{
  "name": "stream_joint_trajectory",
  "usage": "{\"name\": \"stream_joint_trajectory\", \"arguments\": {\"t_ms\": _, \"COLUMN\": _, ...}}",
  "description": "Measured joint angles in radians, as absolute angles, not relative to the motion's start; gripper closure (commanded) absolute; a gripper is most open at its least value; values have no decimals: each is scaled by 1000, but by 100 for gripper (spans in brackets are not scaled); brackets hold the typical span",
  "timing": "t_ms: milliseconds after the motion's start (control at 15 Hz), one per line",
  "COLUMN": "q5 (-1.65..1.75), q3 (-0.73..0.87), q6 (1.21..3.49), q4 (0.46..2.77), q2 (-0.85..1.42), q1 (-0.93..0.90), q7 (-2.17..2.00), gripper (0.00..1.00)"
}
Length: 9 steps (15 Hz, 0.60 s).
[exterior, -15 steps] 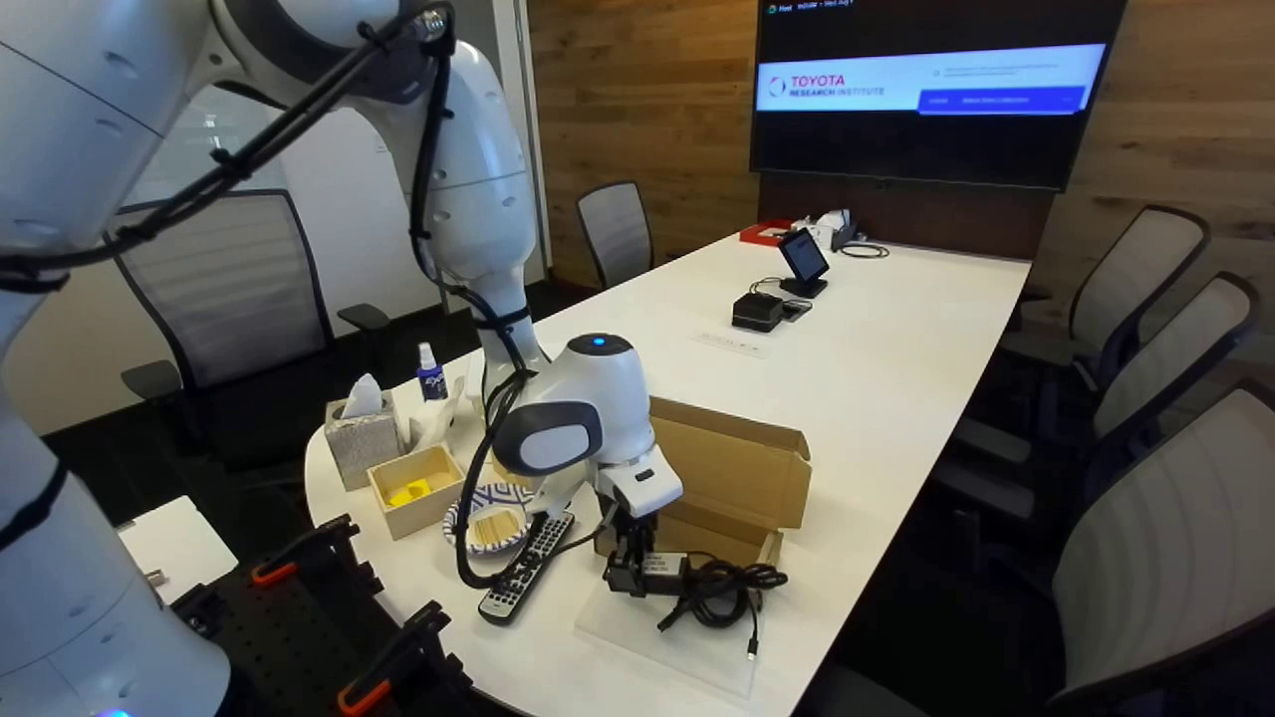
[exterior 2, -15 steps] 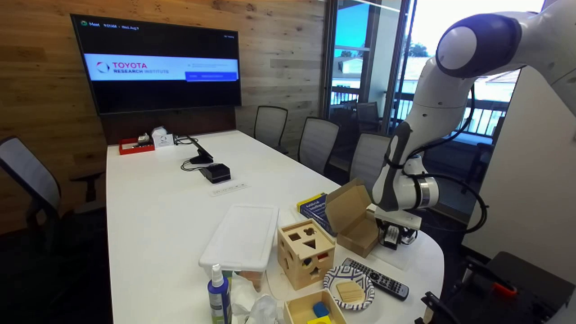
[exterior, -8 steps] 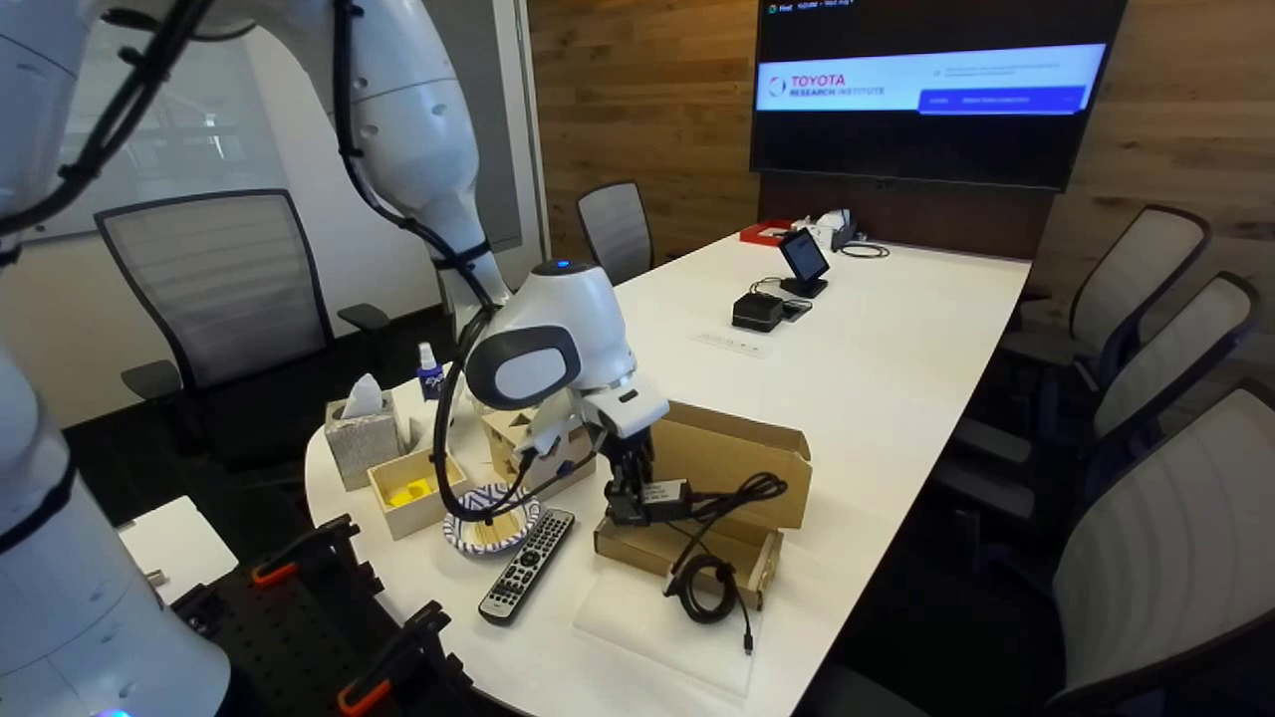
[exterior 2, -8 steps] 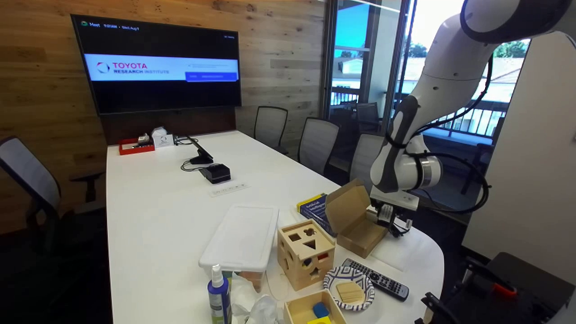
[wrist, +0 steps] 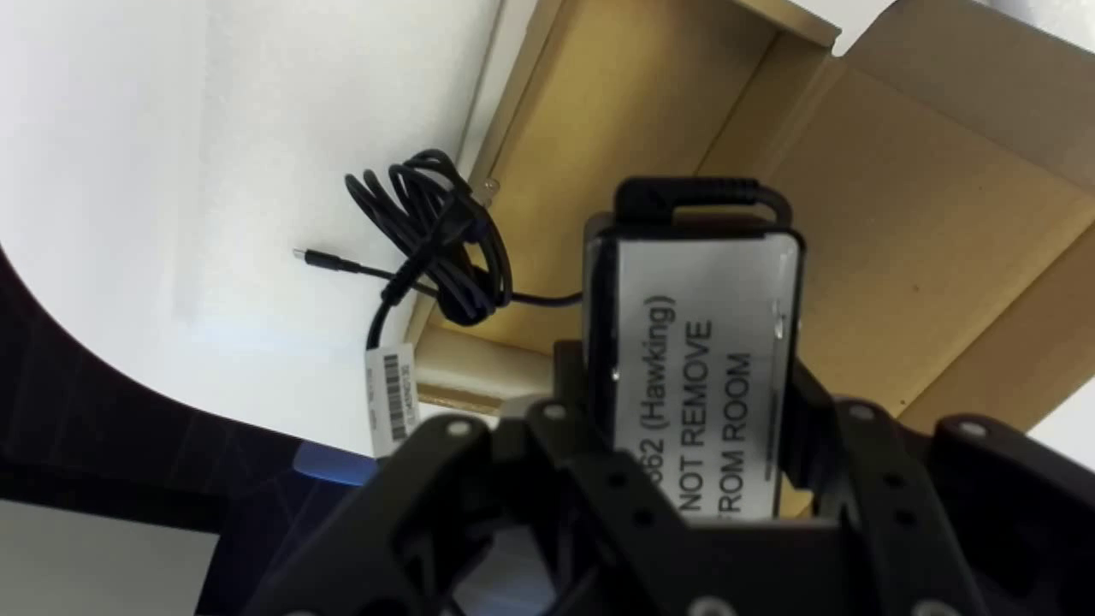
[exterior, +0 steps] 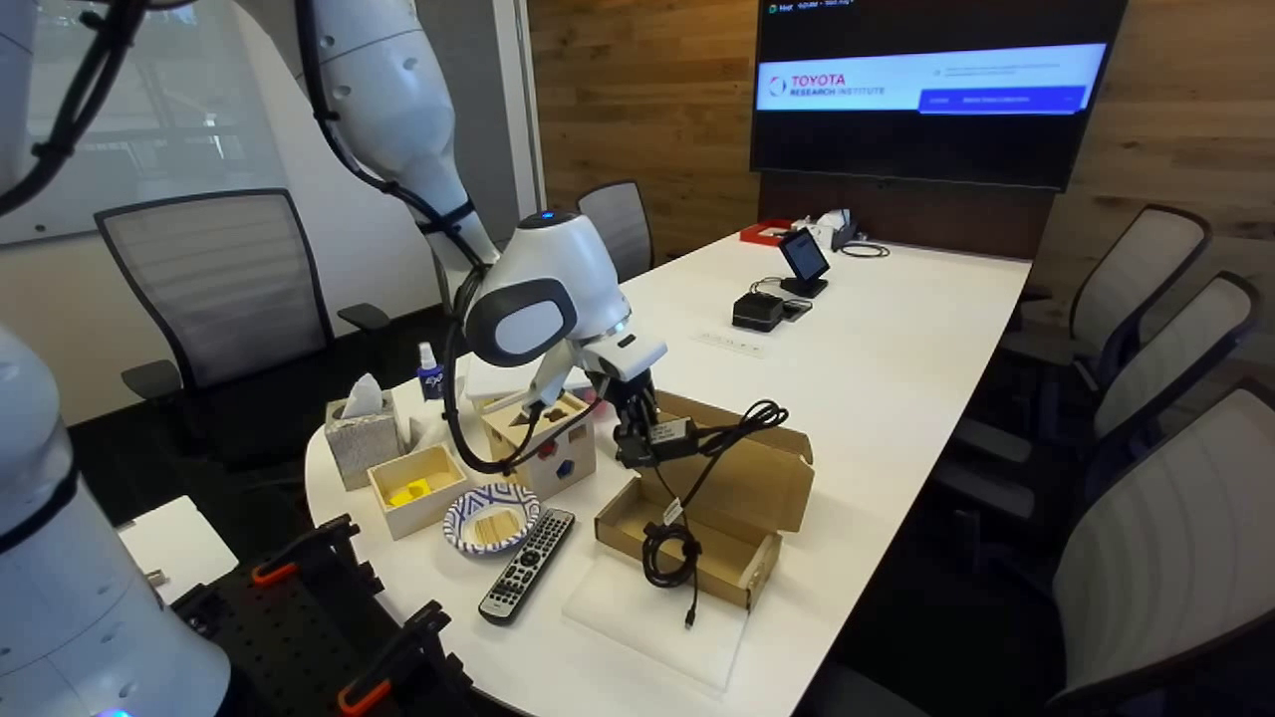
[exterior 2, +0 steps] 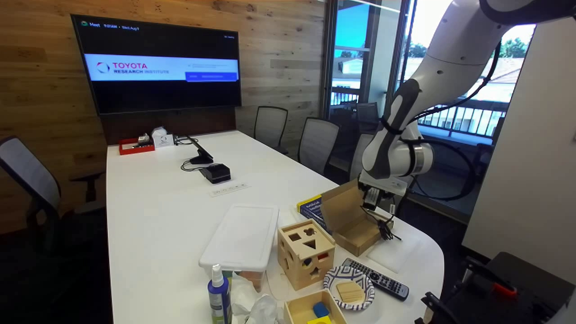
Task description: Put the power pack inside the box
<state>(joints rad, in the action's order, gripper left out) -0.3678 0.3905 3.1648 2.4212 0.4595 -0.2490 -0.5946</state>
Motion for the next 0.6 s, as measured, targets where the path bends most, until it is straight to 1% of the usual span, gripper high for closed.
{"name": "stream_joint_trajectory", "arguments": {"t_ms": 333, "q5": -368, "q3": 386, "q6": 3251, "q4": 2410, "q2": 467, "q1": -247, "q7": -595, "gripper": 74}}
{"name": "stream_joint_trajectory", "arguments": {"t_ms": 600, "q5": -369, "q3": 448, "q6": 3309, "q4": 2409, "q2": 467, "q1": -304, "q7": -595, "gripper": 74}}
